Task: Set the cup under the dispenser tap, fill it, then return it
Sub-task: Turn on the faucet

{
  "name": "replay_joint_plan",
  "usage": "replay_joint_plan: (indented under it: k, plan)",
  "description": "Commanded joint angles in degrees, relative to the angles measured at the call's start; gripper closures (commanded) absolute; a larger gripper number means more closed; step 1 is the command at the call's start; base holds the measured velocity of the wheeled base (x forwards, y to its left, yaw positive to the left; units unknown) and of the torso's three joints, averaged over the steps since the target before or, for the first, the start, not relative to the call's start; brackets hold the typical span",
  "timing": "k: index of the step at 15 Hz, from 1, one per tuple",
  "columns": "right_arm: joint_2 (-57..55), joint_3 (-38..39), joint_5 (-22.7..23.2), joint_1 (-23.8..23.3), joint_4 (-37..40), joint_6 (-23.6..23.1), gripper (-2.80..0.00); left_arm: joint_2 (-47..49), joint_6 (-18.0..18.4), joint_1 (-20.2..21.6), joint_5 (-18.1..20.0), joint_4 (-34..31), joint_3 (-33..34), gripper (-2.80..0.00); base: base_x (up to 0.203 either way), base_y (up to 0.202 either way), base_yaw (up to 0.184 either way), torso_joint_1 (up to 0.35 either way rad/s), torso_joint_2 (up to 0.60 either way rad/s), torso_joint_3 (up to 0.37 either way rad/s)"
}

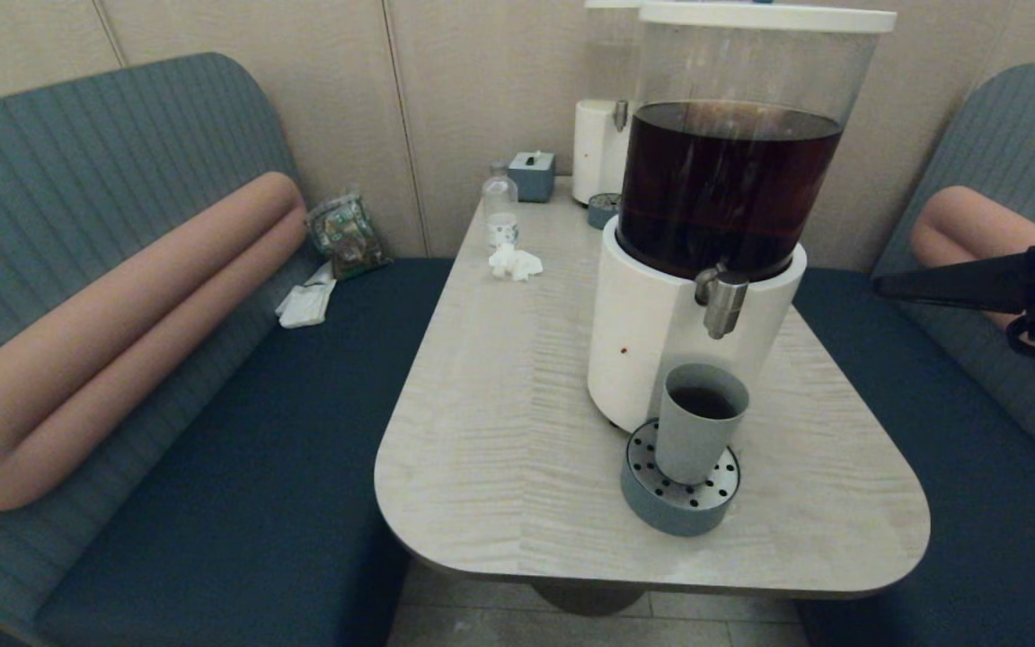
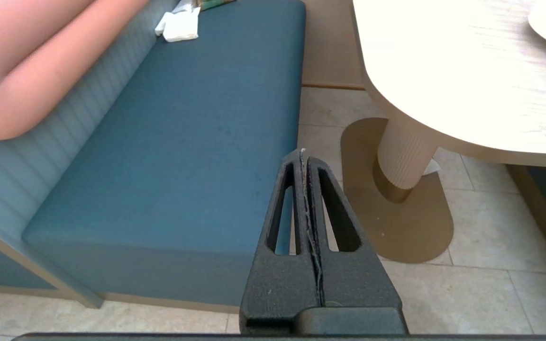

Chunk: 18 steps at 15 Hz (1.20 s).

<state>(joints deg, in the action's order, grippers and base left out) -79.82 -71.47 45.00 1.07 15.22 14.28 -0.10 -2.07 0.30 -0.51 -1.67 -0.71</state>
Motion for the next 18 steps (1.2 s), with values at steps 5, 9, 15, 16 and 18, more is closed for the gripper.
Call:
replay_joint_plan:
  k: [5,9,15,16,18]
  plan:
    - [-6.47,-5.23,-17.0,6.34,1.03,-4.73,0.0,0.1,-0.04,0.05,-0.02,0.0,0.0,0.0,0.0,0.0,0.0,0.0,0.0,0.0]
    - [-7.83,-18.86,-30.09,13.16,15.89,-7.91,0.0,0.1,-0.04,0.05,-0.02,0.0,0.0,0.0,0.0,0.0,0.0,0.0,0.0,0.0]
    - [-15.94,-38.73,-45.79,20.22,35.52,-1.37,0.0,0.1,-0.04,0.05,-0.02,0.0,0.0,0.0,0.0,0.0,0.0,0.0,0.0,0.0]
    - [-16.72,-39.52,-46.15,20.84,36.96,0.44,0.0,0.1,-0.04,0.05,-0.02,0.0,0.0,0.0,0.0,0.0,0.0,0.0,0.0,0.0]
    - [-17.43,-39.27,-45.85,21.25,36.94,3.43,0.0,0.1,-0.04,0.05,-0.02,0.0,0.0,0.0,0.0,0.0,0.0,0.0,0.0,0.0]
